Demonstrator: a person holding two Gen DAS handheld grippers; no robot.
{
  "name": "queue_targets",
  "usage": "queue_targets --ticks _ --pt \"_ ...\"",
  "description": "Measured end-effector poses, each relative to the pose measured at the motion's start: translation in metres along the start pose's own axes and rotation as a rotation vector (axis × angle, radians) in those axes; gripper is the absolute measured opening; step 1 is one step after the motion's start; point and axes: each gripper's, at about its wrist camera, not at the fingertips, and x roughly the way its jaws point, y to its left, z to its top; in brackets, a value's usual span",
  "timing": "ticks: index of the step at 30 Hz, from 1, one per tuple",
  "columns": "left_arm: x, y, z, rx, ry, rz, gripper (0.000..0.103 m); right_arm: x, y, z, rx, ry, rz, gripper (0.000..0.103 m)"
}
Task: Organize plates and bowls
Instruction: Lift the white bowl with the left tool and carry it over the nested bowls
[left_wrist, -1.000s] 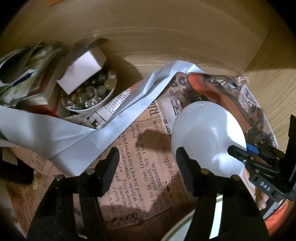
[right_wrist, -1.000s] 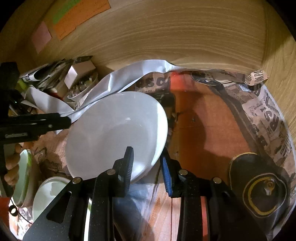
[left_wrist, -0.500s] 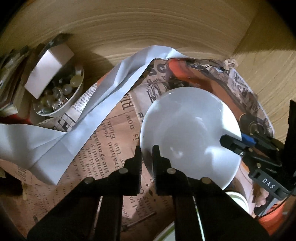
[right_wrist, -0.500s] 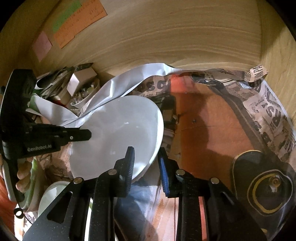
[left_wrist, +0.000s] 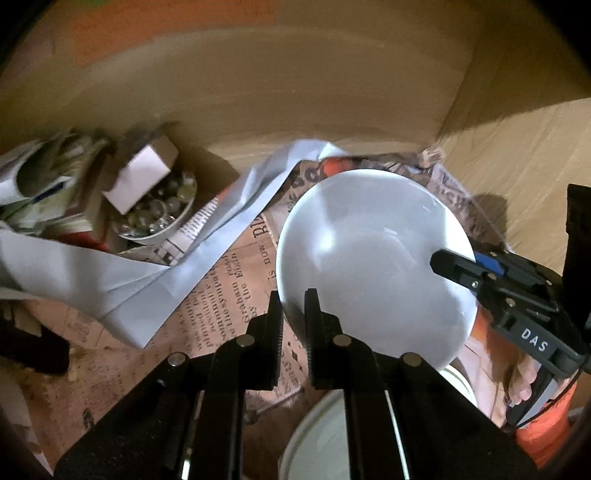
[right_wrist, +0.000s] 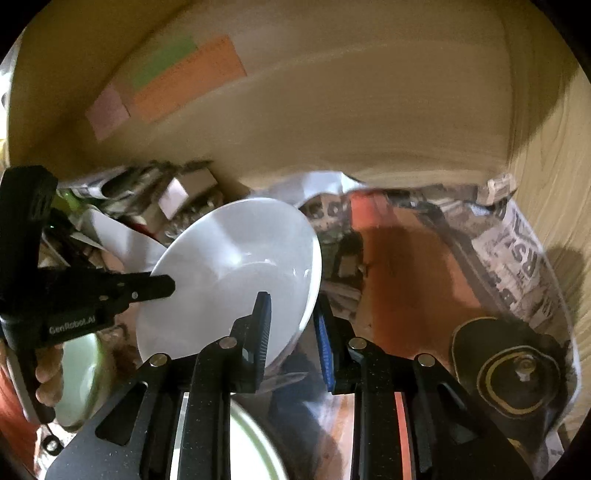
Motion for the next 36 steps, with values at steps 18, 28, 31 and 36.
queue_targets --ticks 18,28,31,36 --pt "-0.092 0.026 -0.072 -0.064 -0.167 0.056 0.01 -0.039 0.075 -0.015 -0.117 -0.066 0.073 0.022" --pt "-0.127 0.053 -0.115 -0.101 -0.221 0.118 0.01 -0.037 0.117 -0.029 -0.175 -0.051 0.146 0.022" --pt "-0.135 0.061 -0.126 -0.113 -0.231 0.132 0.01 -0.035 0.13 -0.034 -0.196 -0.042 0.166 0.022" --pt "-0.143 0.079 -0.146 -0.146 -0.228 0.15 0.01 -0.032 0.149 -0.045 -0.223 -0.021 0.2 0.022"
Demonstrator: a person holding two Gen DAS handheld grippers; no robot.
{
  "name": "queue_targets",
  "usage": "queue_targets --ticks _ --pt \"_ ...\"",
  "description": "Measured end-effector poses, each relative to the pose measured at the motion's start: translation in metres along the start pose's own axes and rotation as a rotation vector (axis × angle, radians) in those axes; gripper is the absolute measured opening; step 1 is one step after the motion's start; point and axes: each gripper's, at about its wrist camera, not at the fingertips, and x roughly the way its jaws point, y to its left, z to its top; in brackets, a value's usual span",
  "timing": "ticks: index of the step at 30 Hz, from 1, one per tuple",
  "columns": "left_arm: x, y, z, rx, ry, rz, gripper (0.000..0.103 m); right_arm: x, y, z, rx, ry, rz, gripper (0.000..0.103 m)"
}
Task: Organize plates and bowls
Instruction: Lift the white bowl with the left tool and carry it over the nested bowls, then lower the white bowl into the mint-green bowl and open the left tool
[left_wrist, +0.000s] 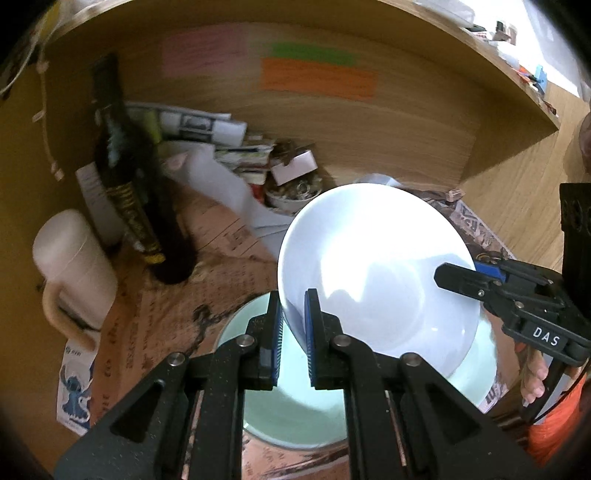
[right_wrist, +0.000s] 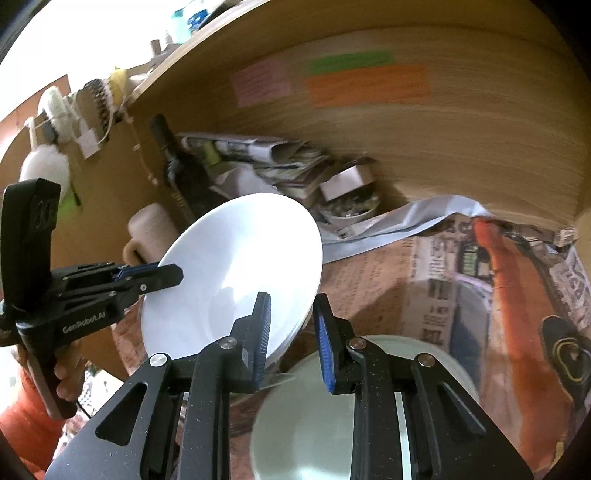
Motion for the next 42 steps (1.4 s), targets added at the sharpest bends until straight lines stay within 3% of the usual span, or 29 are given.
queue_targets --ticks 16,29,36,42 --pt "-0.003 0.03 -0.041 -0.043 0.038 0.049 0.01 0.031 0.031 -0.027 -0.014 0.089 0.057 0.022" --pt "0.01 0.034 -0.046 -0.045 0.065 0.058 0.01 0.049 0.03 -0.034 -0.001 0.132 0.034 0.022" --pt "0.017 0.032 -0.05 0.003 0.086 0.093 0.01 0.052 0.041 -0.035 -0.069 0.125 -0.012 0.022" --pt "0.02 0.036 -0.05 -0.004 0.094 0.08 0.011 0.052 0.043 -0.035 -0.104 0.124 -0.028 0.024"
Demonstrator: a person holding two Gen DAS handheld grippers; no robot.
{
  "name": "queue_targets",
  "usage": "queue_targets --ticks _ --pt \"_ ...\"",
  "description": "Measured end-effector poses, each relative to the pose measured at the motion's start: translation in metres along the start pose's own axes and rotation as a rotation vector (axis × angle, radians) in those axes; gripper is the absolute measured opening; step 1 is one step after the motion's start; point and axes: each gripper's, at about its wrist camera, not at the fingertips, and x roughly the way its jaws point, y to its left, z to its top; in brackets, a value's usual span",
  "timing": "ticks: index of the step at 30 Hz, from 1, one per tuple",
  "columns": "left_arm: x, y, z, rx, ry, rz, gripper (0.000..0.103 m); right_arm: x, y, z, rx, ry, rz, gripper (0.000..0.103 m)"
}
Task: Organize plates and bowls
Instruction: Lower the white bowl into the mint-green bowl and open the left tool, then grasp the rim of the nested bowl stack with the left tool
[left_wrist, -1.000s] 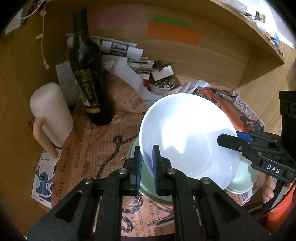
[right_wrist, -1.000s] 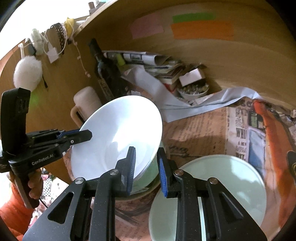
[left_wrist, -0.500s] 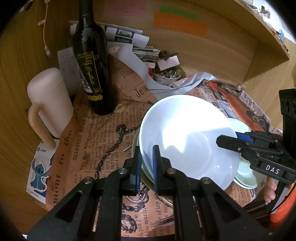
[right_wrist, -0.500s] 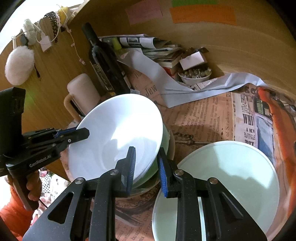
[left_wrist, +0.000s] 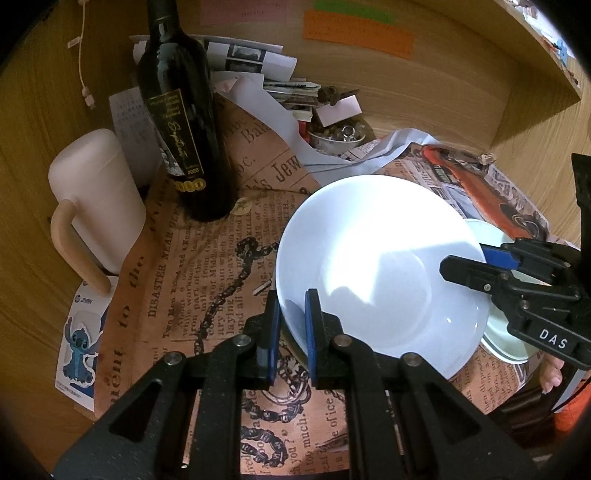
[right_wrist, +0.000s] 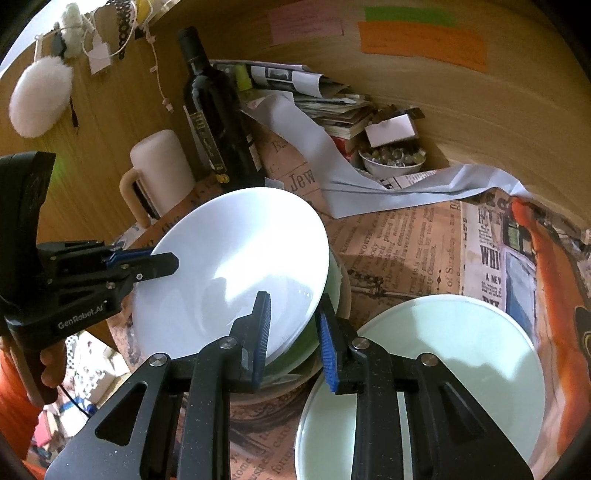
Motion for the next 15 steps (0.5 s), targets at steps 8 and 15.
queue_targets --ticks 8,15 --pt "-0.013 0.001 0.005 0.002 -0.077 0.027 0.043 -0.009 0.011 0.001 -0.099 -0.051 -0.091 0.04" --pt "-0.022 0.005 0.002 -0.006 -0.111 0.02 0.054 -0.013 0.007 0.001 -0.081 -0.066 -0.091 0.042"
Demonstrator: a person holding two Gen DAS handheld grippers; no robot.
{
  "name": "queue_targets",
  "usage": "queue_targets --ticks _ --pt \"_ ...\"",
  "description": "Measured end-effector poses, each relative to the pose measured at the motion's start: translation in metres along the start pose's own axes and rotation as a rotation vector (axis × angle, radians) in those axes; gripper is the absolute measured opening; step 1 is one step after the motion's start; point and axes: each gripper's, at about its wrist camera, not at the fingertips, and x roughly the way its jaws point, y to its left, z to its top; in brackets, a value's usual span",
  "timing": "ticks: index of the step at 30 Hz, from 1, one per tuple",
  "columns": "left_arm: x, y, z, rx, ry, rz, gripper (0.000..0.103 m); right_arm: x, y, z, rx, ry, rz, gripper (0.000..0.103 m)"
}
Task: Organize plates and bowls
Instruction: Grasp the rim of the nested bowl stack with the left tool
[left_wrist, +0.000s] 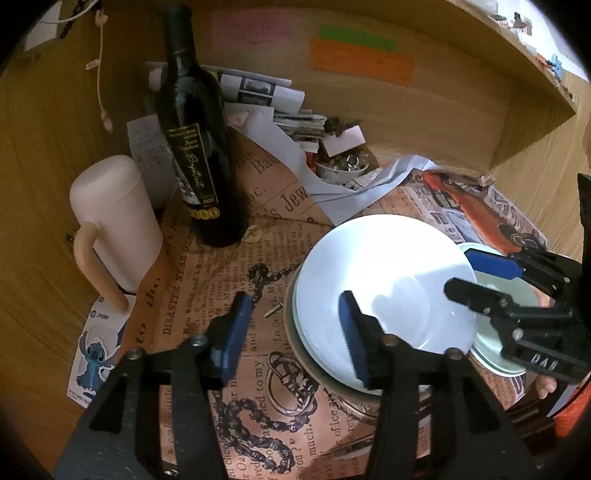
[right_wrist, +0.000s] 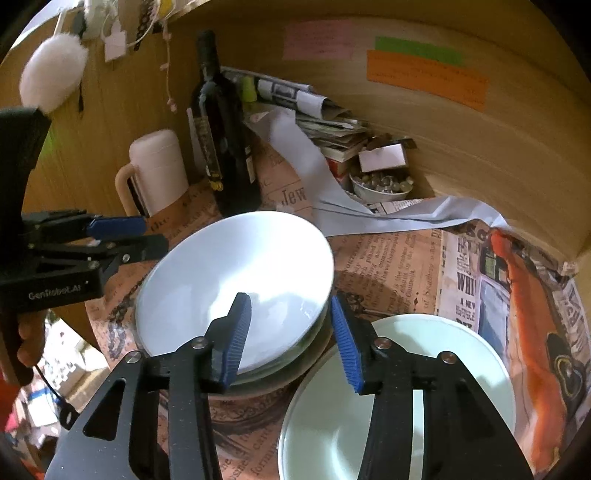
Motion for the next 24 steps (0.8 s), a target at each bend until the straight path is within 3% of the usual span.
queue_targets --ticks 6,20,24 --pt "0.003 0.009 -0.01 -0.027 0.014 -0.03 0.058 -0.006 -0.015 0.0 0.084 -0.016 0.026 0.048" --pt "0.032 0.018 -0.022 -0.109 0.112 -0.155 0.058 0.024 -0.032 -0.008 0.226 0.11 0.175 0.048" --pt "0.037 0.014 -0.023 -0.11 0.132 -0.196 0.052 0.03 -0.03 -0.009 0.242 0.138 0.202 0.05"
